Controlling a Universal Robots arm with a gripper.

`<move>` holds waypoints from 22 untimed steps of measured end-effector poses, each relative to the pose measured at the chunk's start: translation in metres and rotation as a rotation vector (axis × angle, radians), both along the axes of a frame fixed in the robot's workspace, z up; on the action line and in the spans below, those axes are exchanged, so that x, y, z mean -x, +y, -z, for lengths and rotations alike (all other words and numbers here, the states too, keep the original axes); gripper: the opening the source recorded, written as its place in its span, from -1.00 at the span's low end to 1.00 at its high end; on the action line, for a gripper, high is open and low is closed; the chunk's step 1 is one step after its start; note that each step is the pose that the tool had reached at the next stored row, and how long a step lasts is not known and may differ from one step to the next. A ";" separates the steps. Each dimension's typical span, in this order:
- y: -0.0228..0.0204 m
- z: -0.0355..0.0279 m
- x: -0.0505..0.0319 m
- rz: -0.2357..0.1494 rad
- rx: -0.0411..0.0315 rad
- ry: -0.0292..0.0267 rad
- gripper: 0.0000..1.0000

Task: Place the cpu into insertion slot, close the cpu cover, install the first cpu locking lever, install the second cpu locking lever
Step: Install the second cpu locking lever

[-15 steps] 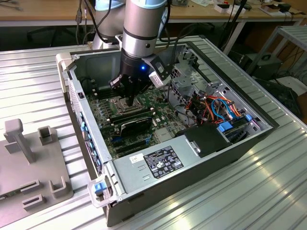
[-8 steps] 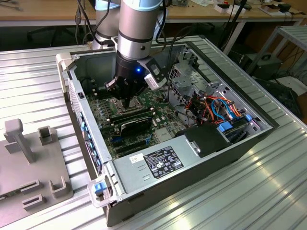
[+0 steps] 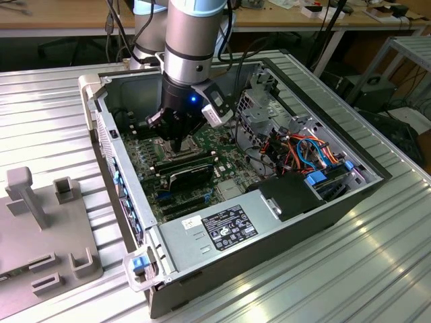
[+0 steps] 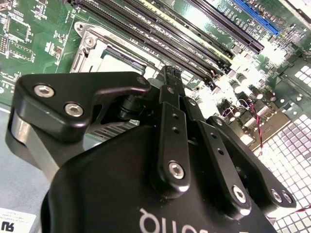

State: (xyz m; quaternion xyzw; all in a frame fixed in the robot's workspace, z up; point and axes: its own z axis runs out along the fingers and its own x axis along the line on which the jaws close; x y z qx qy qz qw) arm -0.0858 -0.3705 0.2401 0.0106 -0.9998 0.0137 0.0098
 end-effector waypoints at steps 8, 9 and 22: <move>0.0006 0.0038 0.0018 0.000 -0.0002 0.0001 -0.79; 0.0006 0.0048 0.0022 0.000 -0.0001 0.0002 -0.79; 0.0007 0.0239 0.0048 0.000 -0.0001 0.0032 -0.79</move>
